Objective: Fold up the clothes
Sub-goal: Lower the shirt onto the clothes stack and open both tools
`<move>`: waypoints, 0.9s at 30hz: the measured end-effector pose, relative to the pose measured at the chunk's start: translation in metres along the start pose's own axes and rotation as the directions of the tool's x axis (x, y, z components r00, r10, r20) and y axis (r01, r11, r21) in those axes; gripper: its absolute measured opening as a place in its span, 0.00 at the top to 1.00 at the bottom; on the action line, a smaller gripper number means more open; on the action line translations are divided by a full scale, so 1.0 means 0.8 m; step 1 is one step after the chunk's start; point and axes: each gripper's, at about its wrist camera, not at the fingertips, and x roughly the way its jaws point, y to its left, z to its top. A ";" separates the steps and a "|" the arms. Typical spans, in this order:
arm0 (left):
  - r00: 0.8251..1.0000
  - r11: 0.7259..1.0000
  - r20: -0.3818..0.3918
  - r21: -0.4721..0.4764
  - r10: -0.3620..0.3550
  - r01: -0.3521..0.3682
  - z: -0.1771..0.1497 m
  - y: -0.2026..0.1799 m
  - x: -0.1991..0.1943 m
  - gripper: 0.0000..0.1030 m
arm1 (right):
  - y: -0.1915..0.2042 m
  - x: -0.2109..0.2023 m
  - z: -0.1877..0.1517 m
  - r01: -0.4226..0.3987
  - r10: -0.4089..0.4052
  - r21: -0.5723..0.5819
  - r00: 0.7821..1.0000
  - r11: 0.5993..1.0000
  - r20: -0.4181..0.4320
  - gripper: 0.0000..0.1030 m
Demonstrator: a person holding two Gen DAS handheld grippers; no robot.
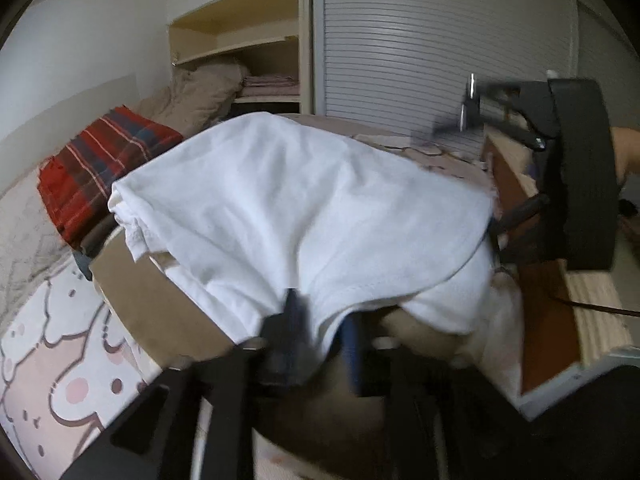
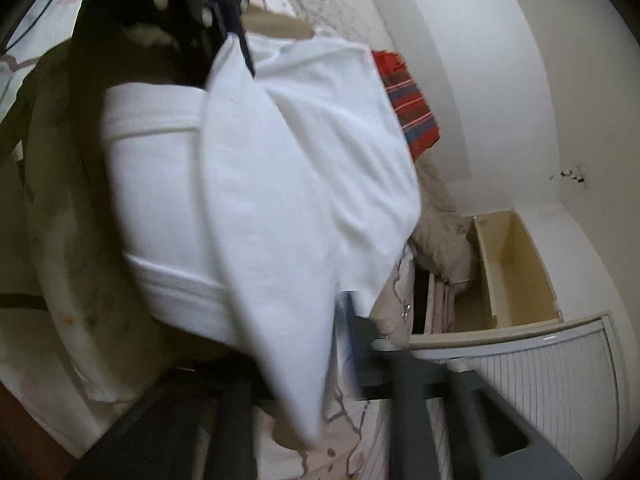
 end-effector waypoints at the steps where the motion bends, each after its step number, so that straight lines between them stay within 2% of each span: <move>1: 1.000 1.000 -0.005 -0.005 -0.029 0.029 -0.001 0.002 -0.007 0.53 | -0.001 -0.007 -0.007 0.013 -0.013 0.002 1.000 1.000 0.014 0.14; 2: 0.998 0.998 -0.009 -0.010 -0.061 0.061 -0.002 0.005 -0.015 0.49 | -0.006 -0.012 -0.012 0.006 -0.006 0.010 1.000 1.000 0.009 0.14; 6: 0.983 0.981 -0.013 -0.060 -0.184 0.182 0.003 0.025 -0.054 0.48 | -0.043 -0.031 -0.027 -0.058 0.061 0.077 0.998 0.995 -0.031 0.14; 8: 0.982 0.978 0.012 -0.089 -0.190 0.190 0.014 0.039 -0.073 0.48 | -0.064 -0.049 -0.033 -0.096 0.102 0.155 0.994 0.983 -0.027 0.14; 12: 0.981 0.956 0.095 -0.225 -0.170 0.188 0.060 0.087 -0.074 0.48 | -0.094 -0.096 -0.038 -0.169 0.159 0.390 0.985 0.905 0.059 0.14; 14: 0.981 0.936 0.110 -0.300 -0.159 0.186 0.083 0.111 -0.055 0.48 | -0.106 -0.105 -0.032 -0.229 0.197 0.481 0.973 0.846 0.118 0.14; 16: 0.981 0.902 0.115 -0.388 -0.154 0.187 0.100 0.135 -0.031 0.48 | -0.107 -0.106 -0.022 -0.297 0.243 0.518 0.955 0.802 0.171 0.14; 18: 0.987 0.871 0.086 -0.464 -0.137 0.162 0.103 0.154 -0.006 0.48 | -0.106 -0.103 -0.010 -0.365 0.295 0.534 0.931 0.763 0.215 0.14; 19: 0.990 0.857 0.064 -0.496 -0.125 0.140 0.103 0.163 0.008 0.48 | -0.104 -0.099 -0.005 -0.384 0.311 0.534 0.923 0.753 0.225 0.14; 22: 0.997 0.840 0.005 -0.540 -0.071 0.063 0.090 0.181 0.029 0.48 | -0.094 -0.093 0.005 -0.416 0.346 0.521 0.909 0.745 0.230 0.14; 23: 0.998 0.836 -0.007 -0.547 -0.057 0.044 0.085 0.186 0.031 0.48 | -0.089 -0.094 0.006 -0.423 0.357 0.516 0.906 0.745 0.228 0.14; 27: 0.999 0.859 -0.032 -0.510 0.038 -0.049 0.072 0.195 0.007 0.48 | -0.081 -0.092 0.005 -0.439 0.382 0.528 0.898 0.727 0.221 0.14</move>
